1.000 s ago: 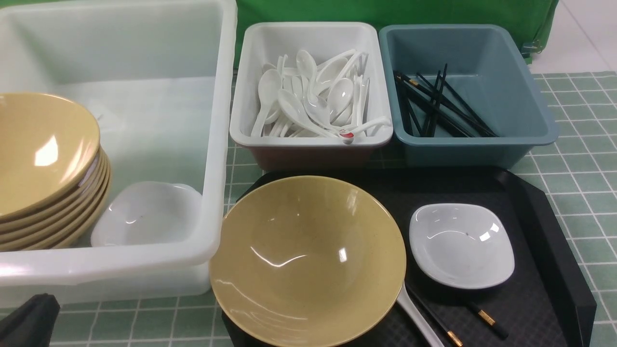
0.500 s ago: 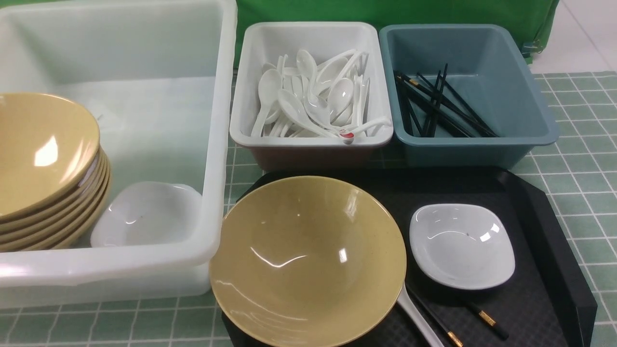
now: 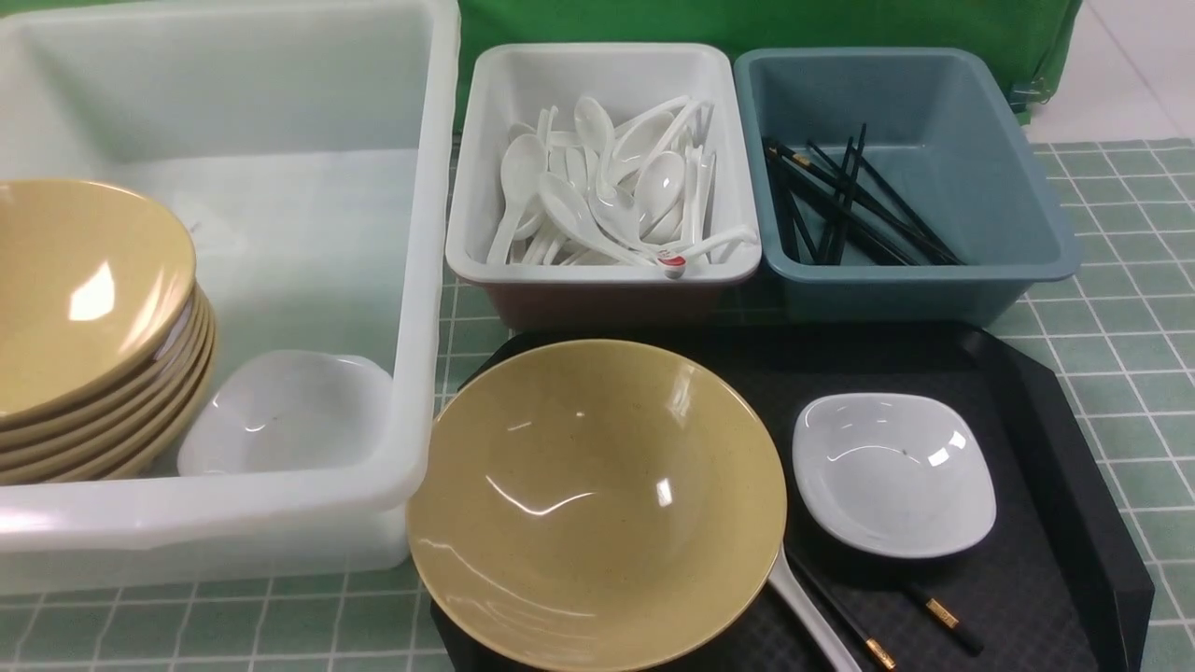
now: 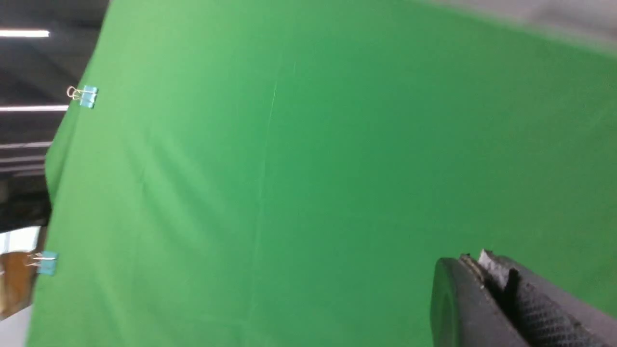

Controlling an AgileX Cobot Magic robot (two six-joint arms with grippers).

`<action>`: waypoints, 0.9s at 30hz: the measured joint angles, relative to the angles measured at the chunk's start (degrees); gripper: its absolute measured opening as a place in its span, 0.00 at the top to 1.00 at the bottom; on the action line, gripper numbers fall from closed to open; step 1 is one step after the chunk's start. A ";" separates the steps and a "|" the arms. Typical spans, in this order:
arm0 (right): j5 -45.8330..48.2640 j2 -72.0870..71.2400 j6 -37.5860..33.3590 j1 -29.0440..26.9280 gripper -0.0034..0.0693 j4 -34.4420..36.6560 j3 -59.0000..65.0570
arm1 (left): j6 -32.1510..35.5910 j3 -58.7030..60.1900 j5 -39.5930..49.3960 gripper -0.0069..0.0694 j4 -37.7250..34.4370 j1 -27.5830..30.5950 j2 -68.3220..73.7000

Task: On blue table put chopsticks spoon bowls plates into blue grey white boxes.
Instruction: 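Grasp the large bowl on the tray by its rim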

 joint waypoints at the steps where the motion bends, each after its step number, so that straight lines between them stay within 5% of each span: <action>1: 6.96 4.55 -1.93 0.00 0.90 0.00 -2.54 | 0.07 -2.78 1.01 0.90 0.19 -0.06 6.26; 7: 31.95 19.10 -3.65 0.00 0.90 2.27 -5.94 | -6.68 -10.88 11.14 0.90 -5.93 -3.50 21.60; 11: 47.78 30.77 -22.20 0.00 0.90 13.62 -5.94 | -4.68 -18.02 27.73 0.90 -7.63 -13.16 31.71; 18: 46.54 40.35 -48.62 0.69 0.90 36.26 -5.94 | 2.02 -27.08 40.24 0.90 -8.52 -30.07 48.81; 27: 47.78 49.43 -51.99 6.68 0.90 39.29 -5.94 | 7.06 -44.57 57.08 0.90 -8.54 -38.43 72.32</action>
